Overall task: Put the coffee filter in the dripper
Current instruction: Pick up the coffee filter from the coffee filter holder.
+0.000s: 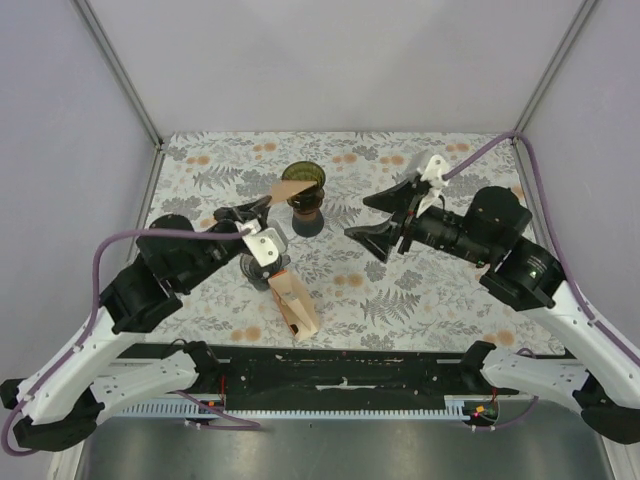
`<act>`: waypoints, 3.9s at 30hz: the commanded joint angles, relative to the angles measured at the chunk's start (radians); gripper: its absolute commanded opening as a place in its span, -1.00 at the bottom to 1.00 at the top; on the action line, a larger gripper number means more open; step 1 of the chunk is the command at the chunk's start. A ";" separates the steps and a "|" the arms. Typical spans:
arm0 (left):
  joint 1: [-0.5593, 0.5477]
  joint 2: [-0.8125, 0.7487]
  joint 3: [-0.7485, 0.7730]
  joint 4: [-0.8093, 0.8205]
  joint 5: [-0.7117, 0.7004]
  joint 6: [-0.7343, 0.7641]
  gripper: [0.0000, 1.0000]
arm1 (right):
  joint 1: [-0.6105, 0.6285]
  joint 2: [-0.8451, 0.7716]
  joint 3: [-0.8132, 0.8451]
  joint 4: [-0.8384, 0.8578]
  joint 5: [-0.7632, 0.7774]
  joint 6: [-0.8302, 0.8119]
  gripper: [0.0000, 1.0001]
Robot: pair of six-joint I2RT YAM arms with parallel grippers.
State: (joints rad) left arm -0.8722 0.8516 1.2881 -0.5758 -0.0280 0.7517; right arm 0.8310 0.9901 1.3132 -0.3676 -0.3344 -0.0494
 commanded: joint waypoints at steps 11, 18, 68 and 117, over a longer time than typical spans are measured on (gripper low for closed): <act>-0.021 -0.172 -0.621 1.191 -0.079 1.173 -0.96 | 0.043 0.096 -0.137 0.588 0.175 0.721 0.36; -0.022 -0.203 -0.717 1.271 0.007 1.357 -0.96 | 0.051 0.168 -0.147 0.674 0.224 0.832 0.26; -0.022 -0.175 -0.694 1.249 -0.085 1.373 -0.96 | 0.054 0.191 -0.190 0.599 0.136 0.801 -0.65; -0.001 0.004 0.188 -0.050 0.516 -0.532 -0.96 | -0.036 0.150 0.020 0.526 -0.572 0.149 -0.86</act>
State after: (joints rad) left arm -0.8799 0.8673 1.4429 -0.6216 0.4011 0.2829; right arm 0.7982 1.1564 1.2972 0.1558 -0.7830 0.1261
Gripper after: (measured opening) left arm 0.025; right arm 0.239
